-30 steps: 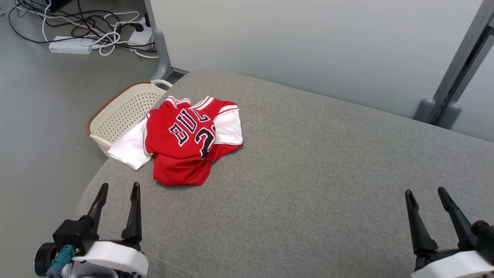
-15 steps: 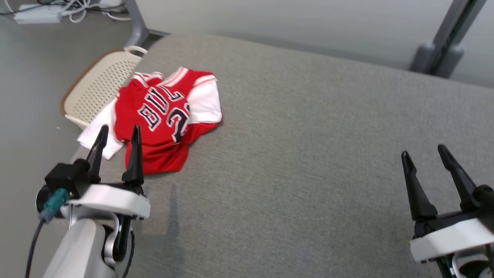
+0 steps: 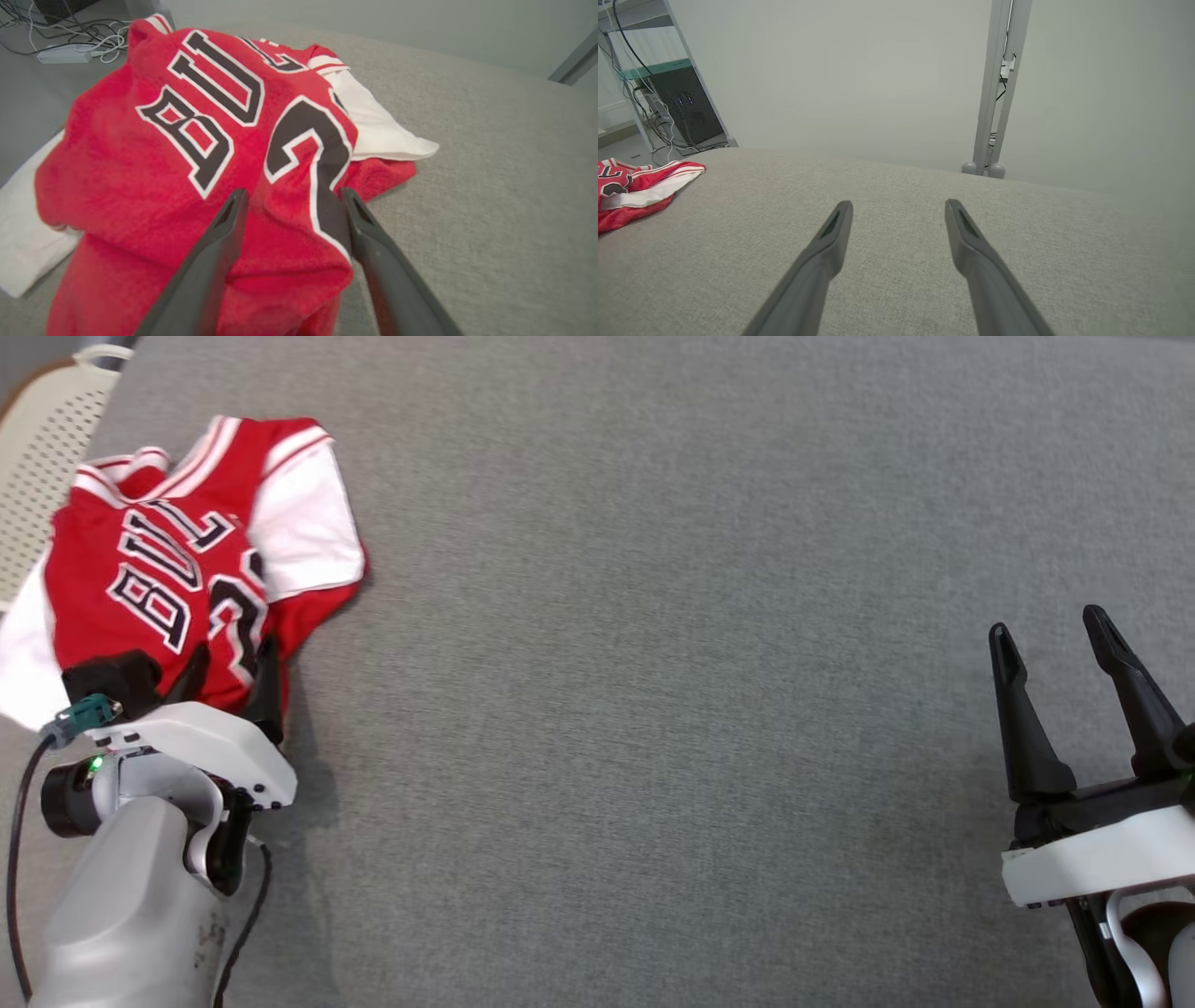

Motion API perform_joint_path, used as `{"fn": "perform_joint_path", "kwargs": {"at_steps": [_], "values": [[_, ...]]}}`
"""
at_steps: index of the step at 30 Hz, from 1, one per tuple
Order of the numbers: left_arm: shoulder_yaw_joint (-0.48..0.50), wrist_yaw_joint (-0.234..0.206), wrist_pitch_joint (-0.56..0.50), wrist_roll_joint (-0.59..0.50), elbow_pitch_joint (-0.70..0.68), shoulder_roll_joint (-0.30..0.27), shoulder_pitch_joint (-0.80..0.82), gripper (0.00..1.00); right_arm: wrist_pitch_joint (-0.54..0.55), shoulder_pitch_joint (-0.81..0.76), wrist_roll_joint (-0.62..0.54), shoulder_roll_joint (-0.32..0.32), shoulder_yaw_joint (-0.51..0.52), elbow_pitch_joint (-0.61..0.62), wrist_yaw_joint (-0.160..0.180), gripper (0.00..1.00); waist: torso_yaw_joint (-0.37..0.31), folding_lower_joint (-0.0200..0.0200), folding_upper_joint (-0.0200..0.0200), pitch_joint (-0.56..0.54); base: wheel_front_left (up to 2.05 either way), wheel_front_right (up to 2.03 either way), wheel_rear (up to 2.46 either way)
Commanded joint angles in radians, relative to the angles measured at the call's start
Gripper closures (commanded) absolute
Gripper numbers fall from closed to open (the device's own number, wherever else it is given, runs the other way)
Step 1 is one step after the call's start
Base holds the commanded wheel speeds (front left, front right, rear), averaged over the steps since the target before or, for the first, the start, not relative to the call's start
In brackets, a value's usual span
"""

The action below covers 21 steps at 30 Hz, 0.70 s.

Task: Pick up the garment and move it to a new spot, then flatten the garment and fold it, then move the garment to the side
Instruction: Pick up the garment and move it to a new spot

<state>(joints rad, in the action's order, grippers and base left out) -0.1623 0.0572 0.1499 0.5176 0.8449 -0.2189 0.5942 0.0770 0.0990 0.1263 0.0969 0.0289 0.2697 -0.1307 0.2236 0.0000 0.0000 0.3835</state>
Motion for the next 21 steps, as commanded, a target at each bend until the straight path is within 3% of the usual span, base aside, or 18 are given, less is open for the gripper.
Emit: {"fn": "perform_joint_path", "kwargs": {"at_steps": [1,5,6,7,8,15,21], "values": [[0.005,-0.007,0.0,-0.001,0.043,-0.02,0.034,0.0,-0.012,0.02,0.007,0.004,0.0,-0.006,0.0,0.0,-0.034,0.0,0.0,0.035,0.0,0.0,0.0],[-0.001,0.004,-0.004,0.006,0.108,-0.011,0.064,0.0,-0.019,0.024,0.008,0.003,0.0,-0.015,0.0,0.0,-0.04,0.0,0.0,0.041,0.0,0.0,0.0],[0.0,0.007,0.007,0.008,0.121,-0.012,0.075,0.23,-0.019,0.029,0.008,0.001,-0.001,-0.017,0.0,0.0,-0.042,0.0,0.0,0.042,0.0,0.0,0.0],[-0.001,0.01,0.024,0.005,0.13,-0.014,0.082,0.73,-0.022,0.033,0.009,0.0,-0.001,-0.02,0.0,0.0,-0.043,0.0,0.0,0.041,0.0,0.0,0.0],[-0.002,0.014,0.038,0.002,0.14,-0.015,0.087,1.0,-0.026,0.036,0.009,-0.001,0.0,-0.022,0.0,0.0,-0.044,0.0,0.0,0.04,0.0,0.0,0.0],[0.033,0.016,0.113,0.002,0.101,-0.019,0.054,1.0,-0.055,0.023,0.012,-0.007,0.008,-0.053,0.0,0.0,-0.051,0.0,0.0,-0.013,0.0,0.0,0.0],[0.088,-0.015,0.115,-0.047,-0.109,-0.024,-0.081,1.0,-0.092,0.0,0.013,-0.017,-0.009,-0.082,0.0,0.0,-0.073,0.0,0.0,-0.088,0.0,0.0,0.0]]}}
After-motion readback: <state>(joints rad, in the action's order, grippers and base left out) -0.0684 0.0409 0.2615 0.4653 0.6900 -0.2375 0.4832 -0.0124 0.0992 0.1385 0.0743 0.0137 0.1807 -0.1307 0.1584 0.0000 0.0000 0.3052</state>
